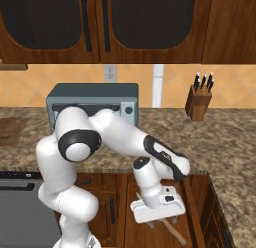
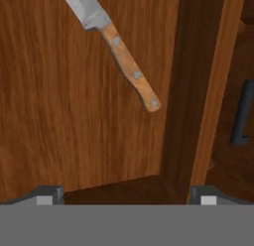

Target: Pick up the knife from the drawer and place it on the cutting board. Then place the meat from the plate to the cutting board.

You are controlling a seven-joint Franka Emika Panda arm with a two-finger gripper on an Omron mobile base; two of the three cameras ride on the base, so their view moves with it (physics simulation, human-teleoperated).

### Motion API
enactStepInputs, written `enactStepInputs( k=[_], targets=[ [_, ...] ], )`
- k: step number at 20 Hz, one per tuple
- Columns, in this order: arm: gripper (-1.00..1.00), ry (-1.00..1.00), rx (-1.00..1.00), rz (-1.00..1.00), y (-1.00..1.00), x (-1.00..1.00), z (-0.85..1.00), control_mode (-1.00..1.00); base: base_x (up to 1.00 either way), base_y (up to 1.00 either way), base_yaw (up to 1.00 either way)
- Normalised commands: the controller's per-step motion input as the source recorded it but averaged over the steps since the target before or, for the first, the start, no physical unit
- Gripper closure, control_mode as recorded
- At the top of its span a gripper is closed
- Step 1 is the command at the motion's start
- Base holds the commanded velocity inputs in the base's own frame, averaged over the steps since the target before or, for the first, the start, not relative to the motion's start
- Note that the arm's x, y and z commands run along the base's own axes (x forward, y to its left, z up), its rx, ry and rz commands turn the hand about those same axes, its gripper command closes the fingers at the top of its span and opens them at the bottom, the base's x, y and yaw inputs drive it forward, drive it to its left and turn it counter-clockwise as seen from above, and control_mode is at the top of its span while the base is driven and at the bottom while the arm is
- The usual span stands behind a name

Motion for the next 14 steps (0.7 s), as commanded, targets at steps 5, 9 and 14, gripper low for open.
enactStepInputs(
  k=[5, 9, 14],
  targets=[
    [-1.0, 0.0, 0.21, 0.0, 0.08, 0.0, 0.77, -1.0, 0.0, 0.0, 0.0],
    [-1.0, 0.06, 0.21, 0.05, -0.07, 0.27, 0.51, -1.0, 0.0, 0.0, 0.0],
    [-1.0, 0.07, 0.24, 0.1, -0.66, 0.5, 0.22, -1.0, 0.0, 0.0, 0.0]
  ],
)
